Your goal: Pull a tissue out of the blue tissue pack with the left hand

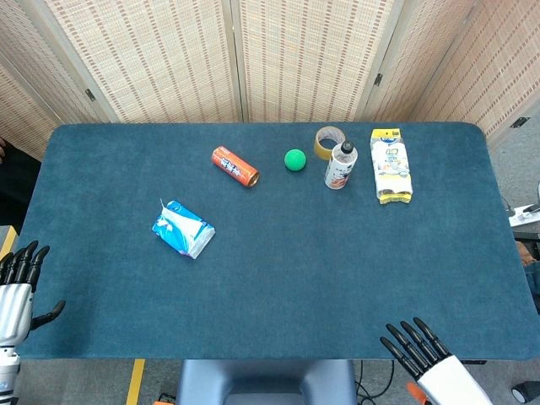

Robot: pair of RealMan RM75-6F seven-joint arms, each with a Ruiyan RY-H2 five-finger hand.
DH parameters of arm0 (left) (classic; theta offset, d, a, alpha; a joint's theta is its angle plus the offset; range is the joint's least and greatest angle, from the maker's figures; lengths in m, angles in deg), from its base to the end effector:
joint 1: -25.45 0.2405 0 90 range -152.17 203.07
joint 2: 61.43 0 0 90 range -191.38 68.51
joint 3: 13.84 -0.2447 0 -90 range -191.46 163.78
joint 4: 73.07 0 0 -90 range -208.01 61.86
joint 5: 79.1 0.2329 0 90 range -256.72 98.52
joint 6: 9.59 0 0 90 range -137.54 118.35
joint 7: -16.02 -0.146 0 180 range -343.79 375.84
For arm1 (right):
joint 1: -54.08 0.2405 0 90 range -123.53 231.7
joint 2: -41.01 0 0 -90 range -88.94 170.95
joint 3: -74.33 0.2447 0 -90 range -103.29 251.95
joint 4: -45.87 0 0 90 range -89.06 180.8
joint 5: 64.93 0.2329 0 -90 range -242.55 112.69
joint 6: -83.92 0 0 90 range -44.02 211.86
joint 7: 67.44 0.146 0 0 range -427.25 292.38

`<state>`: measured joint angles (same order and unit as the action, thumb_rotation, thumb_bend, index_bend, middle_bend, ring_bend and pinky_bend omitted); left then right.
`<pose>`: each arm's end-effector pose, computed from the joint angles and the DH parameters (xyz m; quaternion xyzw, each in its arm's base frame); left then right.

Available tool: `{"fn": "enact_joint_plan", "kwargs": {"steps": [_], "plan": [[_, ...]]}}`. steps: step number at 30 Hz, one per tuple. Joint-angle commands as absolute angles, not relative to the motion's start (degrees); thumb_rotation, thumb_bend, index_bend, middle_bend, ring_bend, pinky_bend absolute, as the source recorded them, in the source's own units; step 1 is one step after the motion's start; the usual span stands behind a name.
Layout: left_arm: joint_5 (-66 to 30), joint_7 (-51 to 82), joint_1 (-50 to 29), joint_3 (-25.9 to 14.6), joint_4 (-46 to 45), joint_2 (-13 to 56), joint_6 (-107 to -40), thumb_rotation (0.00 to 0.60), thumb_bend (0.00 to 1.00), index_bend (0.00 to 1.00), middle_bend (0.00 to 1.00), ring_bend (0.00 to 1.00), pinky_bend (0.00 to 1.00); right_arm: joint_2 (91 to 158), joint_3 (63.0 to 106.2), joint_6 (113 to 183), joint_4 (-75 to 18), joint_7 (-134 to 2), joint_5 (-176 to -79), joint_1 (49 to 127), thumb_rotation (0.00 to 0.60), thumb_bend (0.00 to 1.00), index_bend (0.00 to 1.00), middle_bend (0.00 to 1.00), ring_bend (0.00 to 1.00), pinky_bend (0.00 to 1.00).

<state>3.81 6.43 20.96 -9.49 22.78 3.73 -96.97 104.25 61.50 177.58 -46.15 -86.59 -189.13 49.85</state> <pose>-0.2985 0.1865 0.1332 -0.5820 -0.3586 -0.3692 0.6296 -0.2516 -0.0501 0.0944 0.7879 -0.2242 0.3721 0.4363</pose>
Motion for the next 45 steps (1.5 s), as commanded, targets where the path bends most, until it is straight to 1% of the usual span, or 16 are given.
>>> {"fn": "enact_joint_plan", "kwargs": {"steps": [1, 8, 13, 16, 18, 20, 22, 23, 24, 28, 34, 40, 45], "plan": [[3.90, 6.44, 20.94, -9.51, 22.70, 3.77, -96.98, 0.600, 0.26, 0.00, 0.00, 0.00, 0.03, 104.27, 61.52, 177.47, -46.14, -86.59, -189.06, 49.86, 0.600, 0.11, 0.00, 0.00, 0.00, 0.00], [4.64, 6.36, 20.66, -9.74, 23.09, 3.76, -96.71, 0.600, 0.26, 0.00, 0.00, 0.00, 0.03, 104.35, 61.54, 176.82, -46.28, -86.74, -188.90, 49.99, 0.600, 0.11, 0.00, 0.00, 0.00, 0.00], [7.56, 6.64, 18.94, -9.60, 23.37, 4.39, -96.03, 0.600, 0.26, 0.00, 0.00, 0.00, 0.04, 104.41, 61.53, 176.14, -46.43, -86.62, -188.35, 50.07, 0.600, 0.11, 0.00, 0.00, 0.00, 0.00], [9.76, 6.04, 16.13, -9.03, 23.77, 4.66, -93.62, 0.600, 0.28, 0.01, 0.00, 0.00, 0.08, 104.40, 61.56, 175.76, -46.67, -86.70, -188.20, 50.20, 0.600, 0.11, 0.00, 0.00, 0.00, 0.00], [10.56, 5.86, 14.89, -8.69, 23.99, 4.77, -92.58, 0.600, 0.30, 0.05, 0.00, 0.00, 0.12, 104.38, 61.59, 175.73, -46.74, -86.69, -188.17, 50.23, 0.600, 0.11, 0.00, 0.00, 0.00, 0.00], [10.97, 5.76, 14.28, -8.52, 24.11, 4.83, -92.10, 0.600, 0.31, 0.08, 0.00, 0.00, 0.15, 104.38, 61.62, 175.72, -46.78, -86.65, -188.13, 50.26, 0.600, 0.11, 0.00, 0.00, 0.00, 0.00], [12.17, 5.26, 12.02, -7.92, 24.50, 5.19, -90.07, 0.600, 0.33, 0.14, 0.00, 0.00, 0.18, 104.33, 61.72, 175.63, -46.89, -86.48, -187.94, 50.38, 0.600, 0.11, 0.00, 0.00, 0.00, 0.00], [13.82, 3.51, 8.56, -7.07, 24.74, 6.07, -86.58, 0.600, 0.34, 0.15, 0.00, 0.00, 0.19, 104.25, 61.84, 175.25, -47.01, -86.19, -187.38, 50.54, 0.600, 0.11, 0.00, 0.00, 0.00, 0.00], [13.46, 1.95, 6.34, -6.20, 24.61, 7.00, -83.88, 0.600, 0.35, 0.17, 0.00, 0.00, 0.19, 104.14, 61.88, 174.94, -47.17, -85.93, -187.15, 50.72, 0.600, 0.11, 0.00, 0.00, 0.00, 0.00], [11.63, -1.42, 1.61, -4.46, 24.35, 9.80, -78.47, 0.600, 0.37, 0.22, 0.00, 0.00, 0.19, 103.79, 61.91, 174.53, -47.52, -85.45, -186.80, 51.08, 0.600, 0.11, 0.00, 0.00, 0.00, 0.00], [7.85, -6.67, -4.26, -2.42, 22.91, 13.22, -72.08, 0.600, 0.38, 0.23, 0.00, 0.00, 0.19, 103.42, 61.95, 173.85, -47.93, -84.83, -186.13, 51.52, 0.600, 0.11, 0.00, 0.00, 0.00, 0.00], [2.94, -11.61, -9.09, -0.62, 22.13, 14.42, -66.58, 0.600, 0.38, 0.23, 0.00, 0.00, 0.19, 103.11, 62.20, 172.63, -48.54, -84.18, -184.87, 52.15, 0.600, 0.11, 0.00, 0.00, 0.00, 0.00], [-2.69, -16.89, -13.11, 0.08, 18.63, 15.91, -62.00, 0.600, 0.38, 0.23, 0.00, 0.00, 0.19, 102.82, 62.26, 172.08, -48.98, -83.81, -184.35, 52.54, 0.600, 0.11, 0.00, 0.00, 0.00, 0.00]]}}
